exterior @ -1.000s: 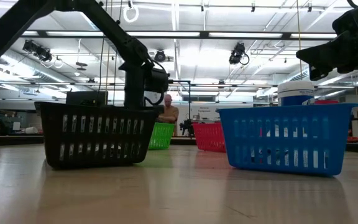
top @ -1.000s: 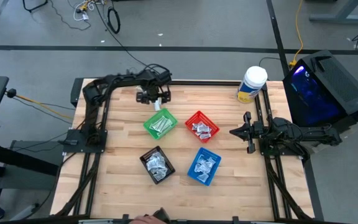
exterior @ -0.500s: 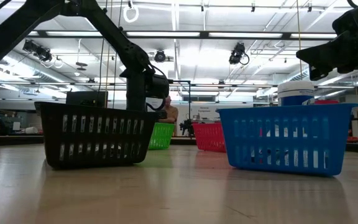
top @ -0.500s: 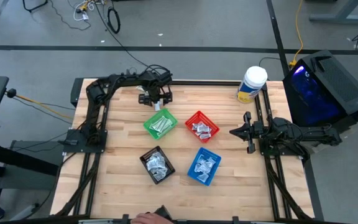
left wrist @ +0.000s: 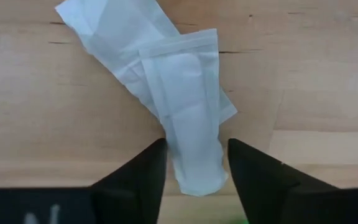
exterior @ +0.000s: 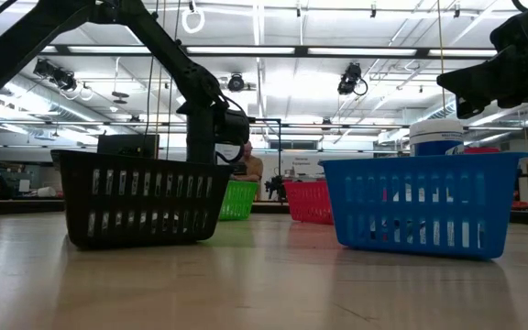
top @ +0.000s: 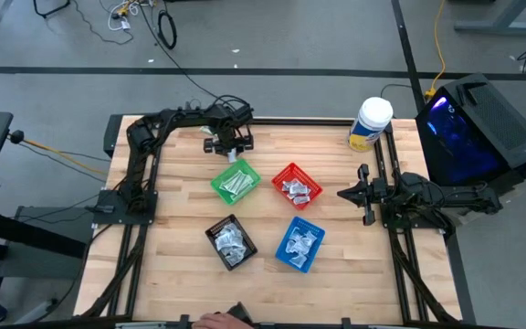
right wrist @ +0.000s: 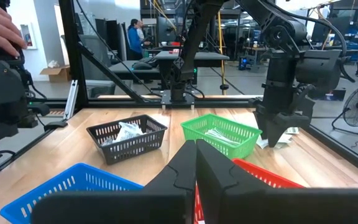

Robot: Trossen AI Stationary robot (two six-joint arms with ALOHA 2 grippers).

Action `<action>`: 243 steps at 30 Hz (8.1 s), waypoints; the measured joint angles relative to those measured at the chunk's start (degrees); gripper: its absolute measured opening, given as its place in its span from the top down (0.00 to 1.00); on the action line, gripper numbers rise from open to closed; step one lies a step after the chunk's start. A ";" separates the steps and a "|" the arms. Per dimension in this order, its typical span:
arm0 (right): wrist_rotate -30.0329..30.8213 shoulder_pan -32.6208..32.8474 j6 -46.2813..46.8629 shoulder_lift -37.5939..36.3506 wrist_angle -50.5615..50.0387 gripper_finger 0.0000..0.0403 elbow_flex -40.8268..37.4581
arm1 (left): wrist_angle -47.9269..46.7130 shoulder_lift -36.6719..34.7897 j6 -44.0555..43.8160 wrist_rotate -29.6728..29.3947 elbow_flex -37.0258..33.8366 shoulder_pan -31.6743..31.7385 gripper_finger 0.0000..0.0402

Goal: Pick & Place First Aid Supplies
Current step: Put the green bandage pack into the green bin

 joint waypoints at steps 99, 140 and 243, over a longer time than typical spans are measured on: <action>0.00 -0.01 -0.01 -0.01 0.00 0.97 0.02 | -4.55 -17.53 24.71 -4.06 -0.02 -17.57 0.73; -0.02 -0.02 -0.02 -0.01 0.00 0.97 0.01 | -9.16 -17.55 29.22 0.85 -0.02 -11.71 0.38; 0.00 -0.01 -0.01 -0.01 0.00 0.97 0.00 | 0.72 0.59 -31.92 -6.13 -0.02 1.84 0.25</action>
